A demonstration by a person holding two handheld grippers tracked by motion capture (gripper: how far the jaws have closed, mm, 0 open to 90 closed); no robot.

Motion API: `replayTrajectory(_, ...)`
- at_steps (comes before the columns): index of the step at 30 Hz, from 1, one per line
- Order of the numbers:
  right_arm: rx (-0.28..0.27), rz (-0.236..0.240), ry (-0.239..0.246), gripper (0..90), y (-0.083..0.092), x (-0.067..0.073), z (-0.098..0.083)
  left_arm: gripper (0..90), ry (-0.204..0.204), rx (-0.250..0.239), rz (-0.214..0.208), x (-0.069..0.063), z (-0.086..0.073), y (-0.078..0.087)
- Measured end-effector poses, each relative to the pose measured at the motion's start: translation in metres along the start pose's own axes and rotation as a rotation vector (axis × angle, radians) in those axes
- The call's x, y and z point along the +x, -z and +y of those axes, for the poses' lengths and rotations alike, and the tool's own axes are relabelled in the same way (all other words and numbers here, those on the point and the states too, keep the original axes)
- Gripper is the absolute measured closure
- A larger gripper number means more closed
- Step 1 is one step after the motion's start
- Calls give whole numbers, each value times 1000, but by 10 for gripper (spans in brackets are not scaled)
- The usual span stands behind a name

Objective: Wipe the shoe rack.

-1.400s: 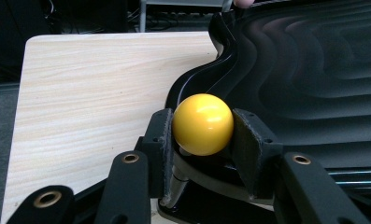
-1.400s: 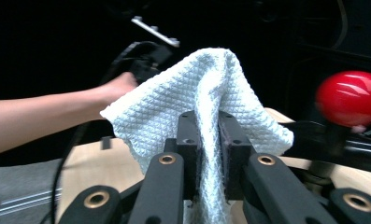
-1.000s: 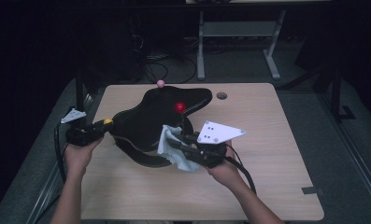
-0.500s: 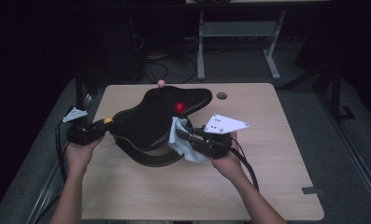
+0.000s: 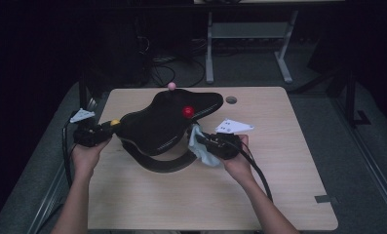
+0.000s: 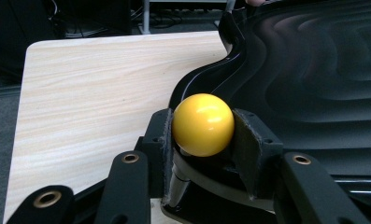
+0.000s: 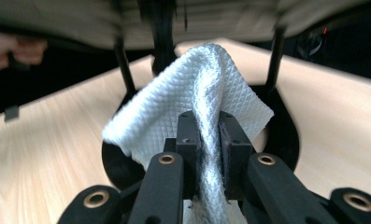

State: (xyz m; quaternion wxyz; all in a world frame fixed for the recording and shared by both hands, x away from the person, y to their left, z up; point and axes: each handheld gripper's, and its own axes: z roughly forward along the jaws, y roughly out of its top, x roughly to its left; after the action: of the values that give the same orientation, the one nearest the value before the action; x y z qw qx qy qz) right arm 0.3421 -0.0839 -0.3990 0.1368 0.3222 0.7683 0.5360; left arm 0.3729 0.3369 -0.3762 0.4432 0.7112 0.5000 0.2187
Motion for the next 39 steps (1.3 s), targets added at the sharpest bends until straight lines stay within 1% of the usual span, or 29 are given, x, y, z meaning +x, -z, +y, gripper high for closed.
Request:
replayTrajectory(2,30,1,-8,805,-6,-1,-8,598,0,0,-3,0,1,-3)
replayTrajectory(4,37,7,-23,805,-8,-2,-12,598,-3,0,-2,-1,3,-5)
replayTrajectory(7,-4,13,-37,805,-1,-1,-5,598,6,-14,-9,-1,3,-10)
replayTrajectory(10,-43,9,-31,805,4,-2,6,598,14,-25,-13,-3,4,-14)
replayTrajectory(11,-39,5,-27,805,4,-2,7,598,12,-21,-12,-3,5,-14)
replayTrajectory(13,-21,-1,-17,806,1,-3,3,597,6,-13,-9,-4,6,-15)
replayTrajectory(15,13,-4,-32,805,-4,-5,-6,596,4,-10,-13,-4,6,-15)
replayTrajectory(16,36,-6,-29,805,-7,-6,-12,596,4,-9,-14,-3,6,-15)
replayTrajectory(17,48,-6,-27,806,-9,-6,-16,596,3,-9,-15,-3,6,-15)
replayTrajectory(18,56,-8,-37,805,-11,-6,-19,596,2,-8,-18,-3,6,-14)
replayTrajectory(20,51,1,-58,805,-12,-9,-21,594,1,-6,-21,-3,6,-14)
replayTrajectory(24,28,-6,-62,805,-9,-14,-16,591,-7,-5,-20,-4,5,-10)
replayTrajectory(26,36,-6,-63,804,-10,-14,-15,594,-4,-10,-21,-4,3,-8)
replayTrajectory(28,40,3,-65,805,-11,-14,-15,597,-5,-3,-20,-4,3,-7)
replayTrajectory(29,44,11,-62,807,-12,-13,-15,598,-9,-2,-14,-4,3,-7)
replayTrajectory(30,44,9,-57,807,-13,-12,-15,599,-10,-1,-12,-5,3,-7)
replayTrajectory(31,46,4,-53,807,-13,-11,-15,599,-10,-2,-12,-5,3,-7)
replayTrajectory(34,49,10,-46,809,-10,-10,-15,600,-14,-10,-16,-7,4,-10)
replayTrajectory(36,51,15,-39,808,-7,-10,-17,599,-11,-15,-24,-9,4,-13)
replayTrajectory(37,53,14,-44,808,-5,-10,-17,599,-11,-12,-29,-10,5,-15)
replayTrajectory(39,54,7,-35,808,-1,-11,-18,599,-23,-7,-33,-14,7,-20)
